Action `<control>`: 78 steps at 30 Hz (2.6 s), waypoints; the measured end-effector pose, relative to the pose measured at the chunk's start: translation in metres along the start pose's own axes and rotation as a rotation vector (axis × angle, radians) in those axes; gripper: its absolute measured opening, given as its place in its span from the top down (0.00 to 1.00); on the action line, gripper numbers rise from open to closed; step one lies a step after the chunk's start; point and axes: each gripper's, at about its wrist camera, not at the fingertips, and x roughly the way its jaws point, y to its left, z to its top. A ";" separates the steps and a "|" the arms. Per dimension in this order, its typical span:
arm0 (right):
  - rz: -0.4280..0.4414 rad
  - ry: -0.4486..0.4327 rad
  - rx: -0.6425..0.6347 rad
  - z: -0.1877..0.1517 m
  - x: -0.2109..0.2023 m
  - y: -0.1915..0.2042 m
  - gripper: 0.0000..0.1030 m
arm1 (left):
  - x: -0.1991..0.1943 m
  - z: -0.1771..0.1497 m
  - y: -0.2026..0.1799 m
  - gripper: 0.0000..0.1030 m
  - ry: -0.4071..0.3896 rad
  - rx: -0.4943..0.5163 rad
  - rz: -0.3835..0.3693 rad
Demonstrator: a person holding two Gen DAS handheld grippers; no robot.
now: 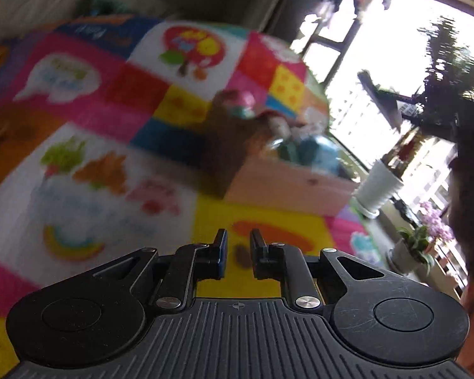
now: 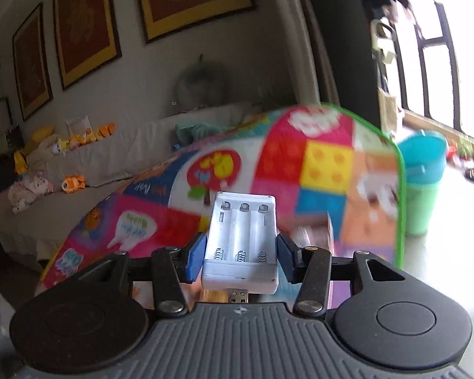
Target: Organize objects
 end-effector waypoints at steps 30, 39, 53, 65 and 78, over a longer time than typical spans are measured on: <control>-0.182 0.153 -0.162 -0.104 0.022 -0.039 0.16 | 0.130 0.089 -0.028 0.60 0.230 -0.043 0.201; -0.116 0.148 -0.221 -0.102 0.040 -0.019 0.17 | 0.140 0.086 -0.013 0.27 0.248 -0.034 0.295; -0.026 0.165 -0.311 -0.095 0.081 0.054 0.17 | 0.088 0.109 0.072 0.07 0.150 -0.146 0.335; -0.039 0.151 -0.364 -0.091 0.100 0.076 0.16 | 0.083 0.118 0.100 0.02 0.066 -0.125 0.330; -0.104 0.206 -0.179 -0.109 0.069 0.061 0.00 | 0.034 0.094 0.071 0.22 -0.107 -0.056 0.339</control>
